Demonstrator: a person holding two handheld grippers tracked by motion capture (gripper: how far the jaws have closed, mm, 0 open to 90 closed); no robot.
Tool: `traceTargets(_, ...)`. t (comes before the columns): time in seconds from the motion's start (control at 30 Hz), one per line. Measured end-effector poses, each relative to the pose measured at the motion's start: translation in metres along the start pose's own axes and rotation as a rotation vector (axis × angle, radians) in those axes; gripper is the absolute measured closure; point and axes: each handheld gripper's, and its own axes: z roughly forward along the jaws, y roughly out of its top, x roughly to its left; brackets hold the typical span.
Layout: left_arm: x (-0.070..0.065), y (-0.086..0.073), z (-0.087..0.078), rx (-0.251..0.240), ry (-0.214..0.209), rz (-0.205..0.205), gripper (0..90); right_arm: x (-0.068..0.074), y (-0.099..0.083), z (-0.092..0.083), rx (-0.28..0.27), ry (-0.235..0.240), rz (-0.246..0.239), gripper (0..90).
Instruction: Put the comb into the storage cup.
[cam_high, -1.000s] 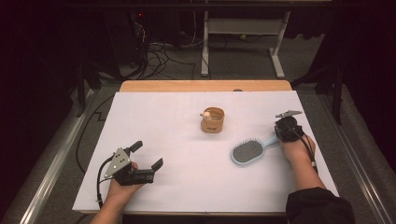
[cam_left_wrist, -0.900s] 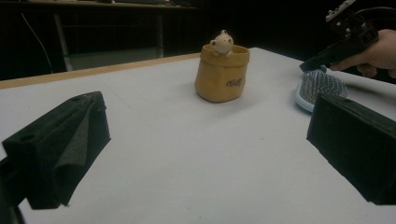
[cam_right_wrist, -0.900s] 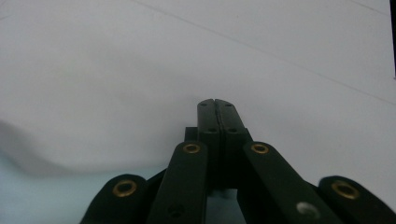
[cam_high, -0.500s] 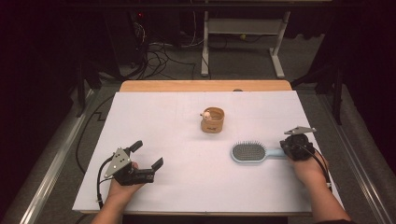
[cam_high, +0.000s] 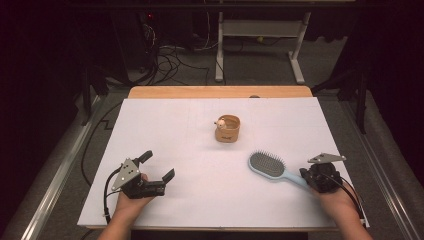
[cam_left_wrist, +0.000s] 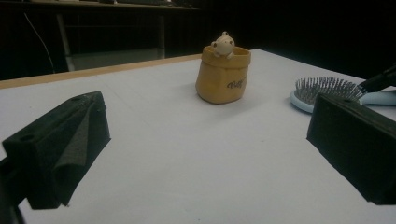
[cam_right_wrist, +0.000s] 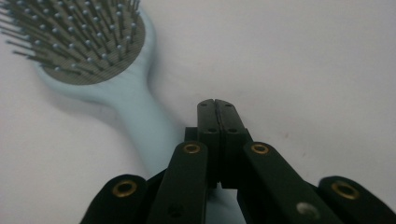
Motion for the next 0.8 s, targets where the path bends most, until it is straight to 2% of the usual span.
traceTargets(0.4, 0.001, 0.000, 0.001, 0.002, 0.000, 0.006, 0.4, 0.025, -0.016, -0.013, -0.006, 0.065, -0.024, 90.0)
traceTargets(0.53, 0.000, -0.001, 0.001, 0.003, -0.001, 0.009, 0.4, 0.019, -0.017, -0.016, -0.039, 0.038, -0.008, 90.0)
traceTargets(0.7, 0.001, -0.001, 0.001, 0.001, 0.003, 0.006, 0.4, 0.006, -0.017, -0.016, -0.092, 0.015, 0.039, 90.0)
traceTargets(0.8, 0.001, -0.001, 0.001, 0.002, 0.005, 0.004, 0.4, 0.000, -0.018, -0.014, -0.111, 0.019, 0.072, 86.2)
